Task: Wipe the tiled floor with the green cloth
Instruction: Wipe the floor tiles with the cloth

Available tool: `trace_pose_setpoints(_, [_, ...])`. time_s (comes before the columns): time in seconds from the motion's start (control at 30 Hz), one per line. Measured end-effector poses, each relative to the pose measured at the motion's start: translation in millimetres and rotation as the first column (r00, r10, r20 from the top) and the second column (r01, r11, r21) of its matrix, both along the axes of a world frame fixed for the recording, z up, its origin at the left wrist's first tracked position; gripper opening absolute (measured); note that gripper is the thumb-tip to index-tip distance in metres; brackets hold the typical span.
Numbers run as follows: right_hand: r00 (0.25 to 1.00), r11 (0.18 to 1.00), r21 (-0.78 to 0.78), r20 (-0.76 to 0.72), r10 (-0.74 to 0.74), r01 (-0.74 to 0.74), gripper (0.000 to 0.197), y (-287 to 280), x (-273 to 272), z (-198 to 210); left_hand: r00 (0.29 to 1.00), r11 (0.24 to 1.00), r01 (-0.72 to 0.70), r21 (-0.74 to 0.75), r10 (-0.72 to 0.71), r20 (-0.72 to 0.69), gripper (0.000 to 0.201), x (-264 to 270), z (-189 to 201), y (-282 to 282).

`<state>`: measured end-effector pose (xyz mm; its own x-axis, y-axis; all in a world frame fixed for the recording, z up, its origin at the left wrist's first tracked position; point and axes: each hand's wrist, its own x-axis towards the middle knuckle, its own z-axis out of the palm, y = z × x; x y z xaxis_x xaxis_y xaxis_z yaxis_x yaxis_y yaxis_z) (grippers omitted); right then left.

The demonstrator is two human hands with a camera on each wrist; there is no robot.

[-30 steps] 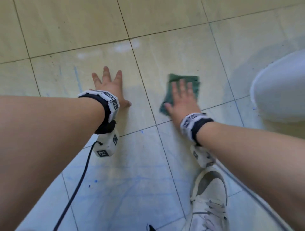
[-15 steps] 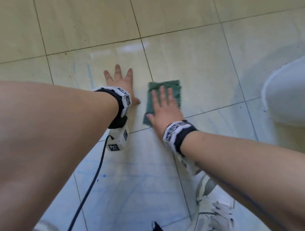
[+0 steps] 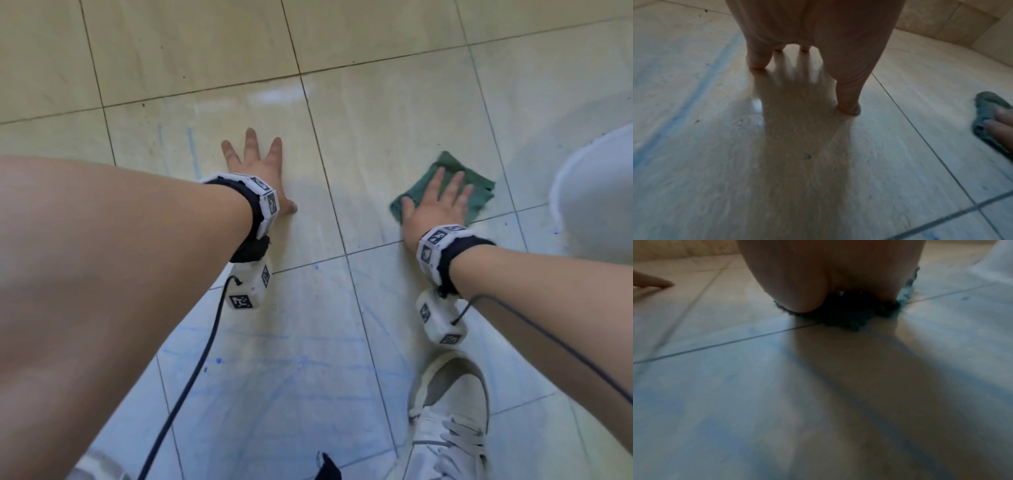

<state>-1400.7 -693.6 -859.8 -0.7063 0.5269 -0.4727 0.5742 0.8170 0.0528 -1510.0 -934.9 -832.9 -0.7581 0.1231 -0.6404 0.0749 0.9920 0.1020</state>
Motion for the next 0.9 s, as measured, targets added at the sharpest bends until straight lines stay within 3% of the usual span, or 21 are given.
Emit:
trace_pose_setpoints(0.13, [0.930,0.924,-0.097,-0.030,0.367,-0.369,0.085,-69.6,-0.6,1.8,1.000,1.000,0.006,-0.006,-0.006,-0.004,0.112,-2.0,-1.3,0.2])
trace_pose_setpoints(0.2, [0.882,0.868,-0.157,-0.061,0.468,-0.471,0.084,-95.1,-4.5,1.8,1.000,1.000,0.015,-0.016,-0.015,-0.009,0.113,-2.1,-2.4,-0.8])
trace_pose_setpoints(0.37, [0.833,0.816,-0.178,-0.055,0.551,-0.551,0.083,-113.5,-21.8,-0.8,1.000,1.000,0.013,0.001,-0.013,-0.027,0.110,1.6,-1.6,-2.7])
trace_pose_setpoints(0.63, [0.782,0.766,-0.169,-0.061,0.620,-0.620,0.082,-141.8,-45.4,1.9,0.995,0.999,-0.012,0.040,0.016,-0.103,0.086,25.9,0.9,-33.9])
trace_pose_setpoints(0.83, [0.583,0.549,-0.262,-0.067,0.810,-0.794,0.080,-198.5,-62.5,11.8,0.988,0.999,-0.014,0.033,0.019,-0.151,0.081,49.5,6.0,-83.6])
trace_pose_setpoints(0.9, [0.590,0.532,-0.317,-0.117,0.799,-0.785,0.076,-201.6,-67.4,16.3,0.983,0.998,-0.042,0.047,0.050,-0.179,0.076,55.9,7.9,-93.0])
